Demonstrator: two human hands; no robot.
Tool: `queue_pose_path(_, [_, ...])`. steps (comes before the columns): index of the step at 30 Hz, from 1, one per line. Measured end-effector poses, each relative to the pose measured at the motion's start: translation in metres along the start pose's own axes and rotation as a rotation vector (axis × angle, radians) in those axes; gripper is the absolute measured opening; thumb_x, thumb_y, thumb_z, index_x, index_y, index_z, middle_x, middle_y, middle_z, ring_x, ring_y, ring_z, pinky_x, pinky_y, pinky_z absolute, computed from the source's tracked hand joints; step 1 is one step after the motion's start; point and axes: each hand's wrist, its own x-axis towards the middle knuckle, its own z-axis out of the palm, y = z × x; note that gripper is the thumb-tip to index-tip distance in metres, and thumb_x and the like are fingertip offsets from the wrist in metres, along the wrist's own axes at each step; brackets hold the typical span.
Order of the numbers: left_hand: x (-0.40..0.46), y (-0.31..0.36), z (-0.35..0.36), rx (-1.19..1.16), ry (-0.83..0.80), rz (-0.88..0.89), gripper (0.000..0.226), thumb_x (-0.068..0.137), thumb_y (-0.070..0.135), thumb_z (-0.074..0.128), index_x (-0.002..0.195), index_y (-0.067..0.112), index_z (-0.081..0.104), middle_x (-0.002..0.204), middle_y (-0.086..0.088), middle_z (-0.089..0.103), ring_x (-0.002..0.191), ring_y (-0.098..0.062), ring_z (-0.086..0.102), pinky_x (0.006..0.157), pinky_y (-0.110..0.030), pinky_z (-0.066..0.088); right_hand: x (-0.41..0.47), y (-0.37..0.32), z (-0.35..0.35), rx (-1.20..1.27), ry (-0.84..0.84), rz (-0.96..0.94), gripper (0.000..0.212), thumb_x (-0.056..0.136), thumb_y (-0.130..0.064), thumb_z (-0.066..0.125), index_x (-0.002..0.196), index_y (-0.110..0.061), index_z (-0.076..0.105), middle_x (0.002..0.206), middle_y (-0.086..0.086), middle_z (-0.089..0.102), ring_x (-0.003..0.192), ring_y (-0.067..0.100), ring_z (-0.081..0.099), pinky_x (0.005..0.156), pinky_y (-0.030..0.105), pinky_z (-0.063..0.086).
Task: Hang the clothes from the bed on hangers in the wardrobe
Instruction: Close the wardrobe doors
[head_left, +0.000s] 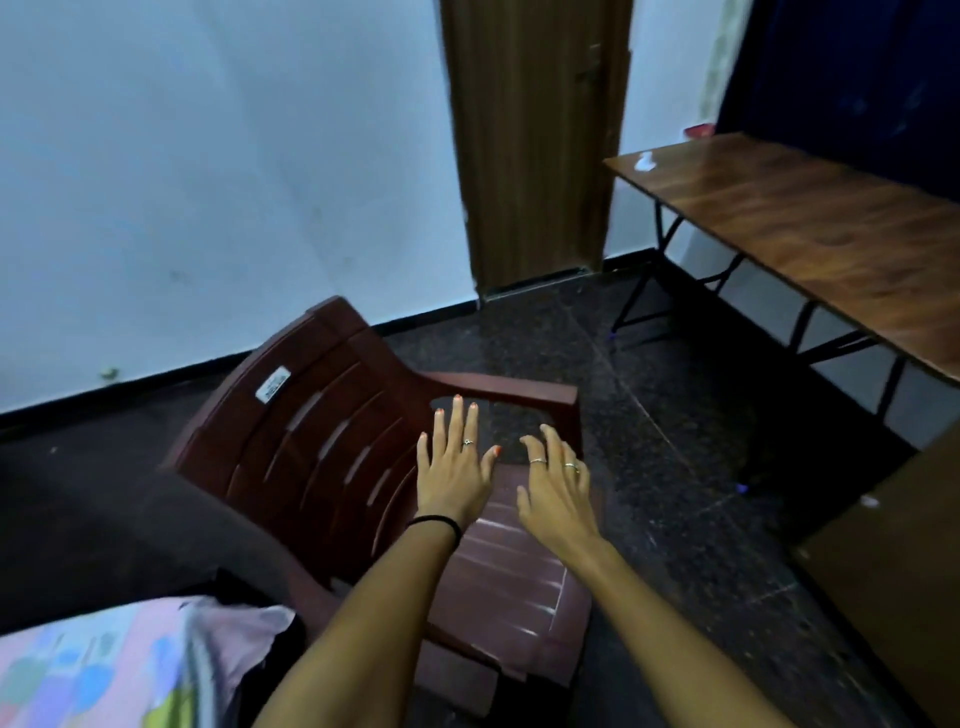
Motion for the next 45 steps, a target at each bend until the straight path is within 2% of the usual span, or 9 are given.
queue_pose_path(11, [-0.05, -0.117, 0.025, 0.02, -0.134, -0.206, 0.061, 0.102, 0.045, 0.024, 0.154, 0.025, -0.002, 0.16, 0.004, -0.015, 0.148, -0.021, -0.01, 0.118, -0.043, 0.001, -0.029, -0.071, 0.098, -0.036, -0.493, -0.087, 0.069, 0.095, -0.025, 0.049, 0.152, -0.017, 0.011, 0.16, 0.009, -0.004, 0.147, 0.028, 0.005, 0.116, 0.047, 0.015])
queue_pose_path(17, [-0.058, -0.15, 0.027, 0.007, -0.217, -0.287, 0.067, 0.101, 0.04, 0.035, 0.153, 0.029, -0.006, 0.16, 0.002, -0.015, 0.148, -0.025, -0.009, 0.118, -0.047, 0.002, -0.033, -0.09, 0.13, 0.131, -0.692, 0.004, 0.069, 0.091, -0.029, 0.053, 0.148, -0.014, 0.018, 0.156, 0.011, 0.011, 0.142, 0.034, 0.018, 0.113, 0.048, 0.022])
queue_pose_path(21, [-0.072, -0.163, 0.015, 0.086, -0.023, -0.145, 0.085, 0.091, 0.02, 0.049, 0.151, 0.03, -0.012, 0.162, 0.003, -0.004, 0.148, -0.022, 0.007, 0.117, -0.046, 0.015, -0.04, -0.095, 0.149, 0.201, -0.837, 0.112, 0.065, 0.089, -0.03, 0.058, 0.143, -0.01, 0.027, 0.146, 0.016, 0.031, 0.134, 0.037, 0.035, 0.109, 0.042, 0.033])
queue_pose_path(23, [-0.071, -0.172, 0.006, 0.139, 0.095, -0.066, 0.09, 0.084, 0.01, 0.052, 0.153, 0.03, -0.003, 0.162, 0.002, 0.006, 0.147, -0.021, 0.016, 0.115, -0.047, 0.021, -0.043, -0.097, 0.159, 0.222, -0.905, 0.148, 0.061, 0.088, -0.032, 0.058, 0.137, -0.008, 0.033, 0.14, 0.017, 0.043, 0.127, 0.035, 0.045, 0.103, 0.037, 0.04])
queue_pose_path(25, [-0.063, -0.183, -0.004, 0.206, 0.148, -0.011, 0.091, 0.08, 0.008, 0.053, 0.154, 0.029, 0.003, 0.161, 0.001, 0.008, 0.147, -0.021, 0.017, 0.115, -0.047, 0.02, -0.046, -0.101, 0.168, 0.22, -0.955, 0.168, 0.063, 0.09, -0.035, 0.057, 0.14, -0.006, 0.032, 0.14, 0.016, 0.046, 0.129, 0.034, 0.045, 0.104, 0.037, 0.039])
queue_pose_path(30, [-0.023, -0.22, -0.03, 0.3, 0.215, 0.049, 0.087, 0.082, 0.008, 0.051, 0.154, 0.028, 0.006, 0.161, 0.004, 0.01, 0.147, -0.02, 0.015, 0.115, -0.049, 0.018, -0.05, -0.118, 0.188, 0.207, -1.02, 0.241, 0.068, 0.09, -0.045, 0.054, 0.143, -0.008, 0.03, 0.144, 0.016, 0.043, 0.132, 0.035, 0.041, 0.108, 0.043, 0.036])
queue_pose_path(34, [0.008, -0.245, -0.04, 0.307, 0.163, 0.127, 0.074, 0.087, 0.018, 0.035, 0.154, 0.028, 0.004, 0.162, 0.004, 0.006, 0.148, -0.021, 0.011, 0.116, -0.049, 0.013, -0.041, -0.133, 0.205, 0.222, -1.05, 0.34, 0.069, 0.091, -0.049, 0.051, 0.143, -0.007, 0.032, 0.146, 0.016, 0.041, 0.132, 0.034, 0.042, 0.108, 0.042, 0.036])
queue_pose_path(40, [0.049, -0.295, -0.05, 0.413, 0.128, 0.131, 0.08, 0.088, 0.019, 0.049, 0.154, 0.027, 0.004, 0.162, -0.001, -0.006, 0.149, -0.025, -0.002, 0.117, -0.05, 0.005, -0.024, -0.156, 0.225, 0.225, -1.021, 0.431, 0.055, 0.096, -0.05, 0.043, 0.131, -0.006, 0.046, 0.139, 0.016, 0.049, 0.126, 0.031, 0.049, 0.1, 0.035, 0.04])
queue_pose_path(45, [0.087, -0.337, -0.069, 0.417, 0.112, 0.021, 0.074, 0.092, 0.028, 0.049, 0.154, 0.024, 0.009, 0.161, -0.002, -0.011, 0.147, -0.028, -0.012, 0.117, -0.051, -0.001, -0.034, -0.164, 0.244, 0.175, -0.981, 0.523, 0.069, 0.092, -0.063, 0.031, 0.134, -0.011, 0.046, 0.144, 0.013, 0.046, 0.132, 0.03, 0.044, 0.108, 0.043, 0.033])
